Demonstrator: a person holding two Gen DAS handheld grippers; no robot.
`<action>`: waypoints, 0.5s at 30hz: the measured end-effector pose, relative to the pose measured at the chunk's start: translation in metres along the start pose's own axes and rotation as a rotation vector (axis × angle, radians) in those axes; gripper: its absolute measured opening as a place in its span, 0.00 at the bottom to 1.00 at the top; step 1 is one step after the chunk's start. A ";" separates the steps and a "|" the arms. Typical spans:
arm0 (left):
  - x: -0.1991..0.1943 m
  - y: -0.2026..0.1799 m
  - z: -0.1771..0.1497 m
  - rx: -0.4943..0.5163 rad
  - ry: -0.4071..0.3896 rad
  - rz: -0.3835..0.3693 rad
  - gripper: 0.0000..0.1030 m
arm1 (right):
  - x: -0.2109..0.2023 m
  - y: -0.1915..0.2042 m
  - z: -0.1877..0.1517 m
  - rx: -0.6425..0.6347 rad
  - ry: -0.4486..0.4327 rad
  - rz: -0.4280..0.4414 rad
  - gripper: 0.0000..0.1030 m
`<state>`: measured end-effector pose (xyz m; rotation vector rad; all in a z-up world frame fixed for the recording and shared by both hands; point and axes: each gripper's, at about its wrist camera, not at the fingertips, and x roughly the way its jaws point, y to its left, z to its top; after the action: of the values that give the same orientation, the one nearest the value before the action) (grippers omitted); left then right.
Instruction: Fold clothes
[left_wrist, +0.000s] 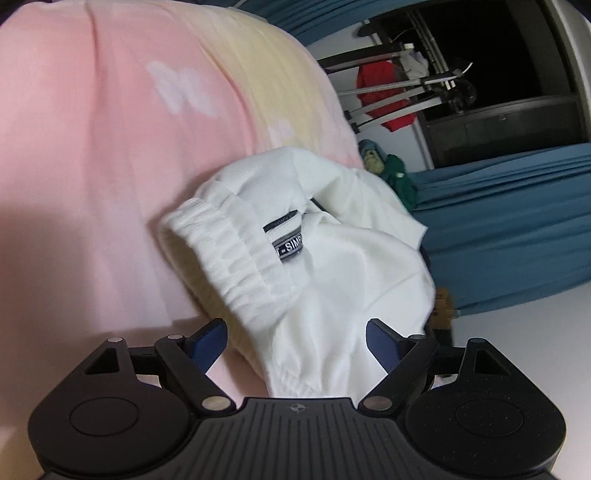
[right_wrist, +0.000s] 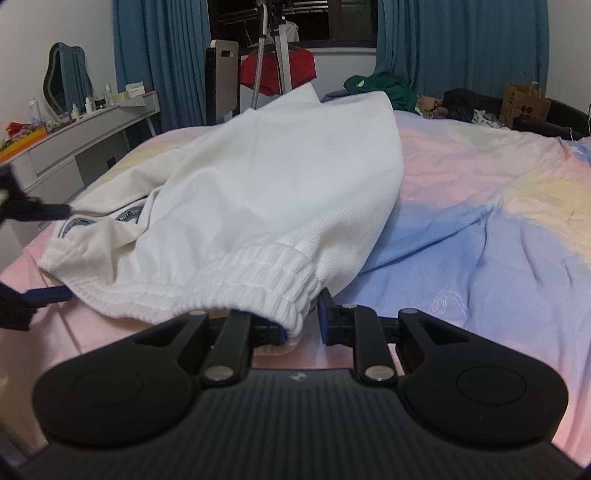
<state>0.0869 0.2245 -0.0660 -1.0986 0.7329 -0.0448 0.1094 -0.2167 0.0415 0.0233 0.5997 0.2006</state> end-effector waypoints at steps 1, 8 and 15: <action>0.004 -0.002 0.003 0.010 -0.024 0.002 0.72 | -0.001 0.001 0.000 -0.005 -0.007 -0.003 0.20; -0.004 -0.004 0.022 0.007 -0.215 -0.073 0.60 | 0.007 0.001 -0.007 -0.041 0.018 -0.047 0.30; 0.012 0.010 0.042 -0.099 -0.298 -0.011 0.33 | 0.016 -0.001 -0.020 -0.070 0.041 -0.083 0.48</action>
<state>0.1164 0.2579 -0.0701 -1.1728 0.4647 0.1443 0.1112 -0.2148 0.0155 -0.0737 0.6334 0.1418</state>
